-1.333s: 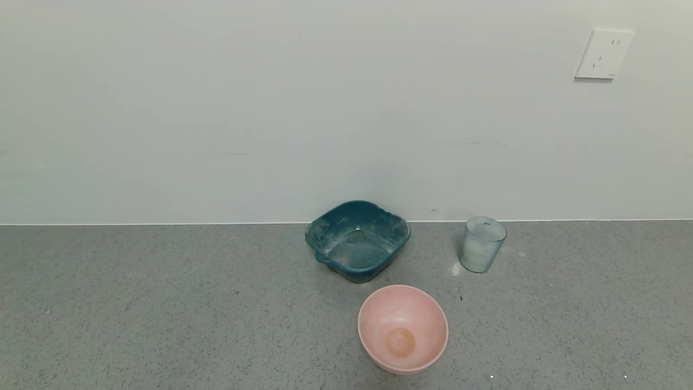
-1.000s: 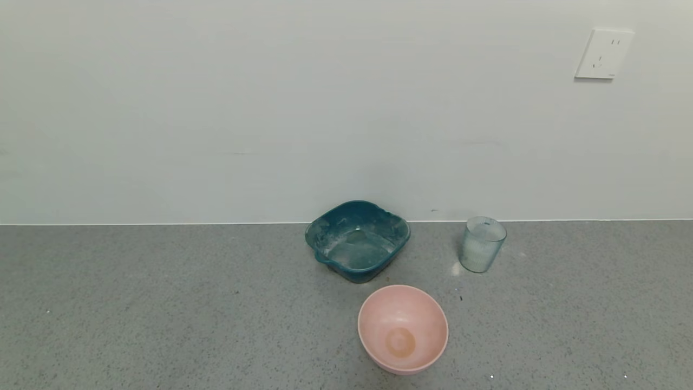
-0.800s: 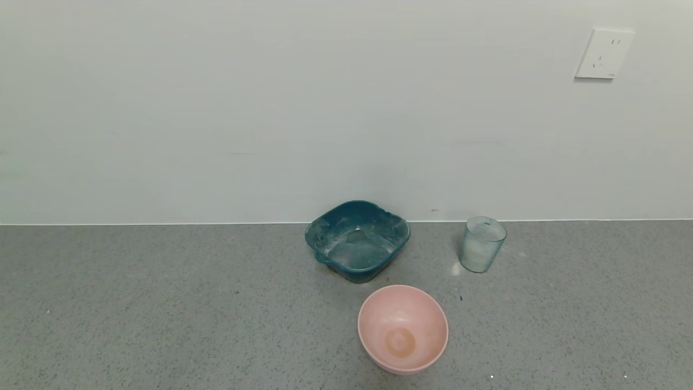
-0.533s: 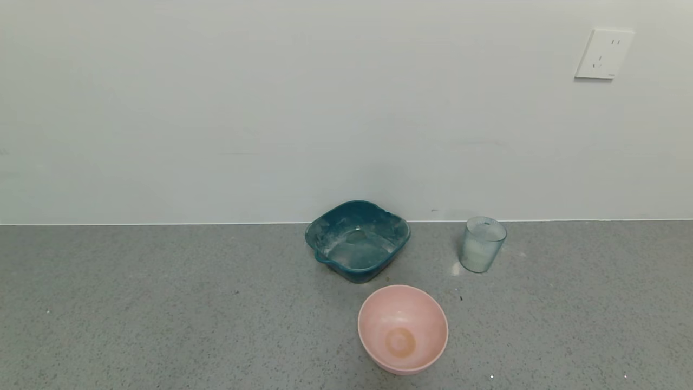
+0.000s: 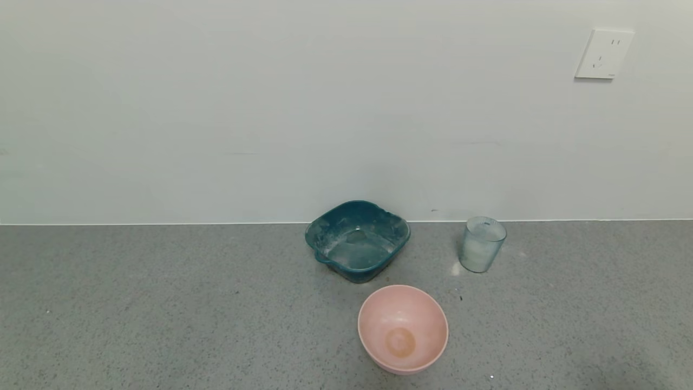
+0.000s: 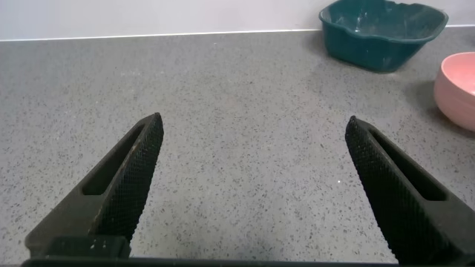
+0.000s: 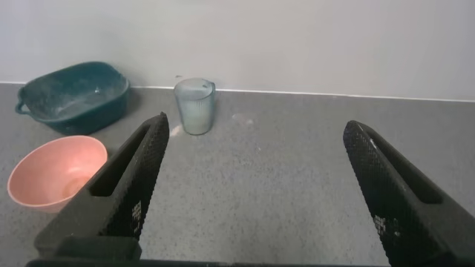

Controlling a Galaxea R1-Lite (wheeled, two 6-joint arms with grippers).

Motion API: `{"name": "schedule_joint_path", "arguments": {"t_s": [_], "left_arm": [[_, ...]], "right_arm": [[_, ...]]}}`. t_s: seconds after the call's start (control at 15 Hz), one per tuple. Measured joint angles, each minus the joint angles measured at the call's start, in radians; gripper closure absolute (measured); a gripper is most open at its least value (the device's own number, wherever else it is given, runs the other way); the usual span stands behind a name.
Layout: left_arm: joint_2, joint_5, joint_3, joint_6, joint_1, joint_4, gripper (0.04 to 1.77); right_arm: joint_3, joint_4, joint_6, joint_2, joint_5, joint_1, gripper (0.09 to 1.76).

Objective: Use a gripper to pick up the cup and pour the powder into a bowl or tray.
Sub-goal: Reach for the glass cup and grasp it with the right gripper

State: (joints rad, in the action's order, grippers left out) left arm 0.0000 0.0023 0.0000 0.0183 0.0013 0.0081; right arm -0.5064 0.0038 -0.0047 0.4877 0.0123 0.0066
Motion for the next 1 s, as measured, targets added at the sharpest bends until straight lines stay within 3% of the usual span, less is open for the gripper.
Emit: {"name": "schedule_joint_path", "arguments": {"t_s": [0.4, 0.73, 1.0], "left_arm": [[0.000, 0.000, 0.000, 0.000, 0.000, 0.000, 0.05], [0.000, 0.000, 0.000, 0.000, 0.000, 0.000, 0.05], [0.000, 0.000, 0.000, 0.000, 0.000, 0.000, 0.05]], "right_arm": [[-0.123, -0.103, -0.001, 0.444, -0.034, 0.022, 0.14], [-0.138, -0.260, -0.004, 0.801, -0.034, 0.060, 0.14], [-0.136, -0.353, -0.001, 1.014, -0.011, 0.146, 0.14]]}}
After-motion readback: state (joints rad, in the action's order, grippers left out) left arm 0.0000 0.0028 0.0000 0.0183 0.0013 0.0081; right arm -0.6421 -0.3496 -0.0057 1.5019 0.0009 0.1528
